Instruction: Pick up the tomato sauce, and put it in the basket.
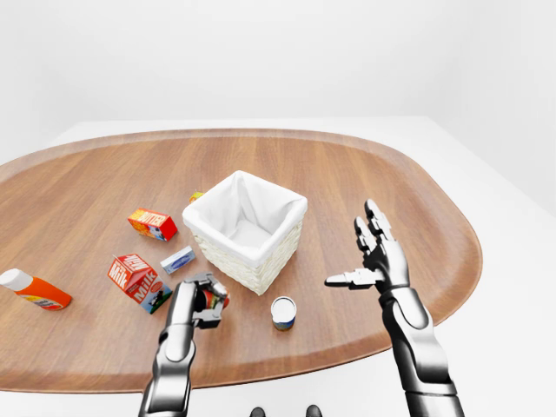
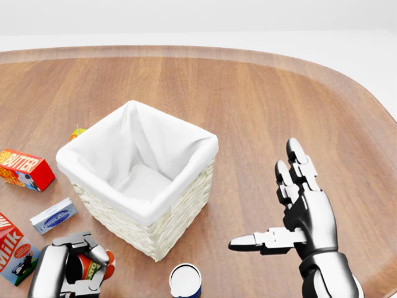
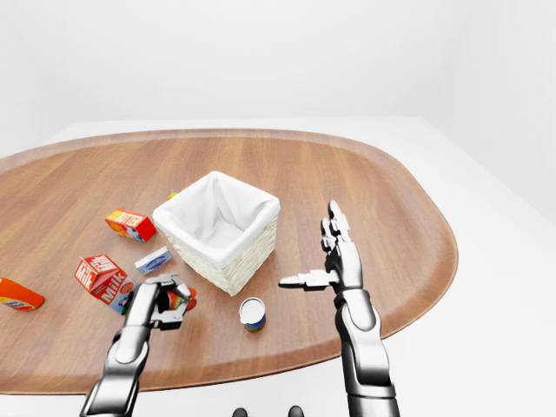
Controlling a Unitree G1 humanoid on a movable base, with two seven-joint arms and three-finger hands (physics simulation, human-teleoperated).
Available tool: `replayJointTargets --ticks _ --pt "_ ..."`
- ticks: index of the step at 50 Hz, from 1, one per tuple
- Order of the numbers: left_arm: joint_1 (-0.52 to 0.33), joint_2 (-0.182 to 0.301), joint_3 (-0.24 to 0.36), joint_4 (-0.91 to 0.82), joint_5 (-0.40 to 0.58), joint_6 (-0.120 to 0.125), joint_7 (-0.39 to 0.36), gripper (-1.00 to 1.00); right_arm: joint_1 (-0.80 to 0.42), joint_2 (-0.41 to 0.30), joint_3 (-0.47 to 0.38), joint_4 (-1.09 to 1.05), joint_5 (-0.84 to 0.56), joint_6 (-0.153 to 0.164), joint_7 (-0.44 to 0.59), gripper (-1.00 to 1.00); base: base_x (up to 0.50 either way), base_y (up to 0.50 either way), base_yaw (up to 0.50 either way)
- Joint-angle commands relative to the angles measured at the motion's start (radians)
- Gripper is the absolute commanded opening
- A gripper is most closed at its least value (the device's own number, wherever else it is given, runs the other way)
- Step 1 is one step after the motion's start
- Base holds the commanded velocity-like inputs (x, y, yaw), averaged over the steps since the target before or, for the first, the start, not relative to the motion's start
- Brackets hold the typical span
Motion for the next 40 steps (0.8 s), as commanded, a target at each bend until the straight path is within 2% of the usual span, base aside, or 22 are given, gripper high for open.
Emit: replayJointTargets --ticks 1,9,12,15,40 --pt "0.05 -0.028 -0.006 -0.201 0.011 0.0 -0.055 -0.68 -0.004 -0.001 -0.001 0.007 0.001 0.0 0.0 1.0 0.0 0.0 0.0" --pt "0.076 -0.039 -0.008 -0.311 0.019 0.0 -0.087 -0.76 -0.002 -0.001 -0.001 0.0 0.002 0.0 0.0 1.0 0.0 0.0 0.0" --pt "0.08 -0.041 -0.007 -0.335 0.022 0.0 -0.095 -0.84 -0.002 -0.001 -0.001 0.003 0.001 0.0 0.0 1.0 0.0 0.0 0.0" --pt "0.088 -0.045 -0.009 -0.374 0.028 0.0 -0.106 -1.0 -0.002 0.0 0.0 0.003 0.0 0.0 -0.001 1.0 0.0 0.0 0.0" --pt "0.118 -0.064 -0.028 -0.634 0.081 0.0 -0.19 -1.0 0.0 0.0 0.0 -0.003 0.0 0.0 -0.001 1.0 0.0 0.0 0.0"
